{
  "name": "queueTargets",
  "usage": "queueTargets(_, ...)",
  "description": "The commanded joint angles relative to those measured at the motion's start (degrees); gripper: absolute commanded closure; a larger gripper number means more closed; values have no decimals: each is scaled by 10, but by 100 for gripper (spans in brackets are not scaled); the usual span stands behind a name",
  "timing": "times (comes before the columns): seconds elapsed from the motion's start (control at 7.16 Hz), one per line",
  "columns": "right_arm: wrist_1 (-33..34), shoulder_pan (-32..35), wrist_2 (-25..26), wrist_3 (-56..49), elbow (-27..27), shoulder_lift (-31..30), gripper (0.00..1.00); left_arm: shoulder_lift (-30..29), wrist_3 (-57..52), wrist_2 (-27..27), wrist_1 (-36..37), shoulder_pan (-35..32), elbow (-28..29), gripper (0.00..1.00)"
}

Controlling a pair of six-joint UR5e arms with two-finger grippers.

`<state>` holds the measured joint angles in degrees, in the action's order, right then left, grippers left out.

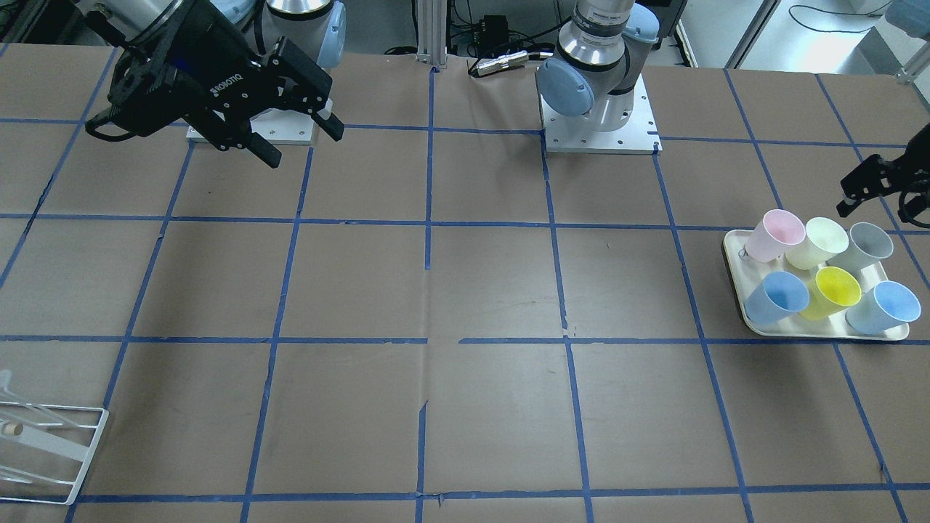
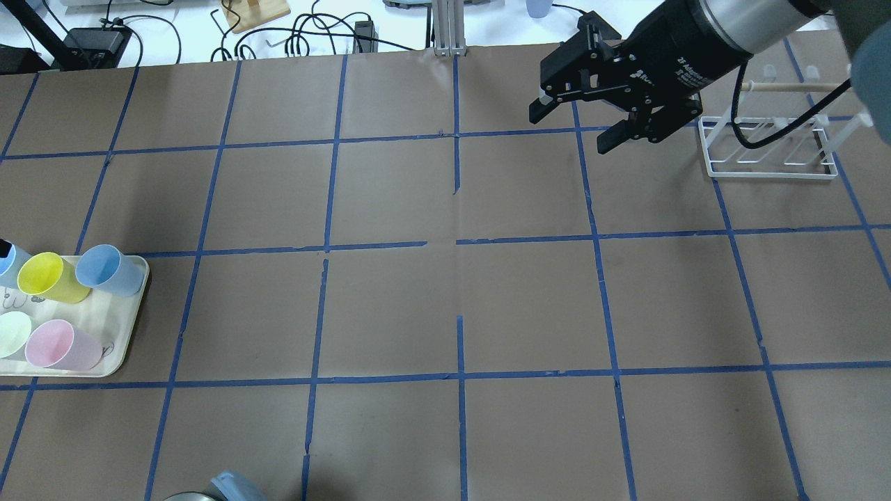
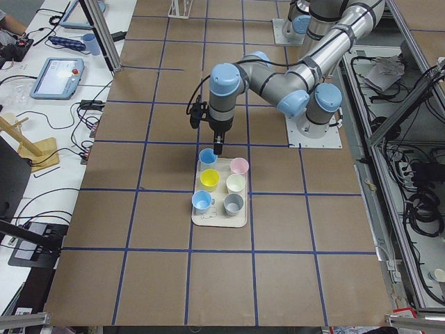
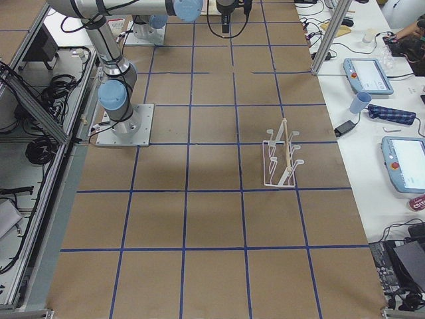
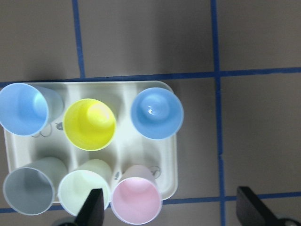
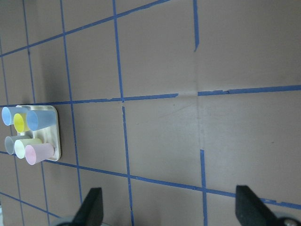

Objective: Transfer IKEA cup to right arm and place on rack

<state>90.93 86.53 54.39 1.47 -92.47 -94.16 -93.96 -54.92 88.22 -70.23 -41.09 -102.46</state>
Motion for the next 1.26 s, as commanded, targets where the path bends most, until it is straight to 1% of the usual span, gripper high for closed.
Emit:
queueTargets(0.0, 9, -9, -73, 2, -3, 19, 0, -63, -108, -4, 122, 77, -26, 0)
queueTargets(0.14, 8, -16, -95, 1, -3, 31, 0, -100, -139, -5, 142, 107, -24, 0)
queueTargets(0.42, 10, -17, -195, -1, -15, 37, 0, -141, -155, -10, 164, 130, -15, 0)
queueTargets(0.56, 13, -17, -264, -4, -35, 37, 0, -161, -163, -11, 180, 140, -5, 0)
queueTargets(0.7, 14, -19, -301, -6, -56, 37, 0, -176, -164, -11, 180, 149, -2, 0)
queueTargets(0.98, 109, -21, -304, -5, -104, 37, 0, -198, -158, -11, 182, 147, -5, 0)
queueTargets(1.12, 125, -22, -314, -2, -130, 37, 0, -206, -156, -19, 183, 141, -7, 0)
